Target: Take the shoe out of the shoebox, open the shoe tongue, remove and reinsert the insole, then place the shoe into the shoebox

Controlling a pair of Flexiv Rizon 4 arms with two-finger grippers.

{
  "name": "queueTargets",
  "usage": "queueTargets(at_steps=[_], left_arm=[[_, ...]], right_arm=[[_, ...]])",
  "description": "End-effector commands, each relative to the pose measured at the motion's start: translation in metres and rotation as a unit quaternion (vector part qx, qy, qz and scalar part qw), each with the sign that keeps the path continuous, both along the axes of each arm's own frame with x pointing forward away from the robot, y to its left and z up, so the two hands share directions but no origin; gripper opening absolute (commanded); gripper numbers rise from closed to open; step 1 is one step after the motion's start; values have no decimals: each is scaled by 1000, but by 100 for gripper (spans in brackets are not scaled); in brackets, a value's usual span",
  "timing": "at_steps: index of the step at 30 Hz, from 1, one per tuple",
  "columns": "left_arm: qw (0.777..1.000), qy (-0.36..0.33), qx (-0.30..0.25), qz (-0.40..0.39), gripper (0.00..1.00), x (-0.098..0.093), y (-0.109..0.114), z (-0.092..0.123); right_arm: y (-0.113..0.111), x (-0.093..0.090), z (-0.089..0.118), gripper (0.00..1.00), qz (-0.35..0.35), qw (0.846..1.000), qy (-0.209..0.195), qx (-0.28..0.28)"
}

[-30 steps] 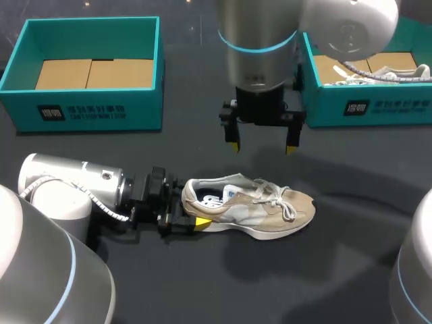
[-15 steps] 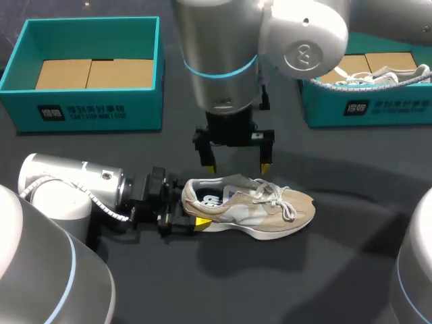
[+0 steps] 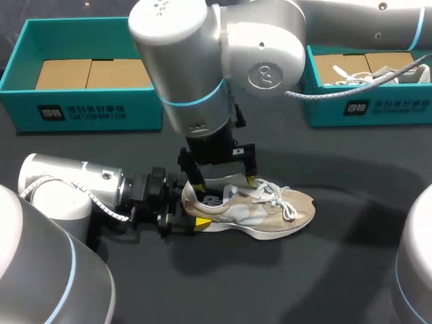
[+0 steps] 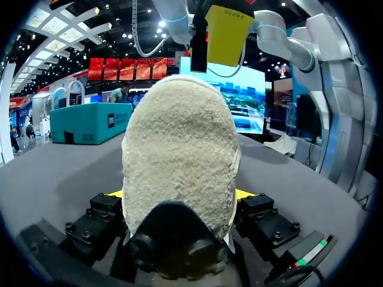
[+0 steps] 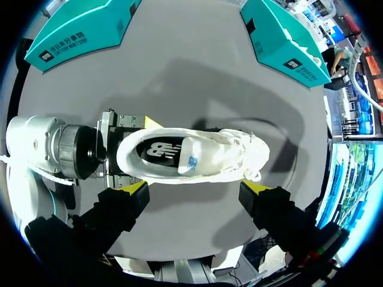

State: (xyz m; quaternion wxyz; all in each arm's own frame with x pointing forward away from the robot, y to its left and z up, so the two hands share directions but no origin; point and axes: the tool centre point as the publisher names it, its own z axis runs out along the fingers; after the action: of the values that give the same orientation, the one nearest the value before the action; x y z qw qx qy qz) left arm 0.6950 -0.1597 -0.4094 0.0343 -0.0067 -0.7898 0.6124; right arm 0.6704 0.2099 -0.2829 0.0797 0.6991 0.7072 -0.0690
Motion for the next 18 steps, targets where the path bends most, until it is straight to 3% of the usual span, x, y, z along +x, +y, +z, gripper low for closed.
queueTargets(at_steps=[1,18], left_arm=[[1000,0,1,1,0,-3,-2,-2],[1000,0,1,1,0,-3,-2,-2]], right_arm=[[14,-4,-13,100,-210,964,-53,-157],[-12,6,-33,100,-247,953,-70,-160]])
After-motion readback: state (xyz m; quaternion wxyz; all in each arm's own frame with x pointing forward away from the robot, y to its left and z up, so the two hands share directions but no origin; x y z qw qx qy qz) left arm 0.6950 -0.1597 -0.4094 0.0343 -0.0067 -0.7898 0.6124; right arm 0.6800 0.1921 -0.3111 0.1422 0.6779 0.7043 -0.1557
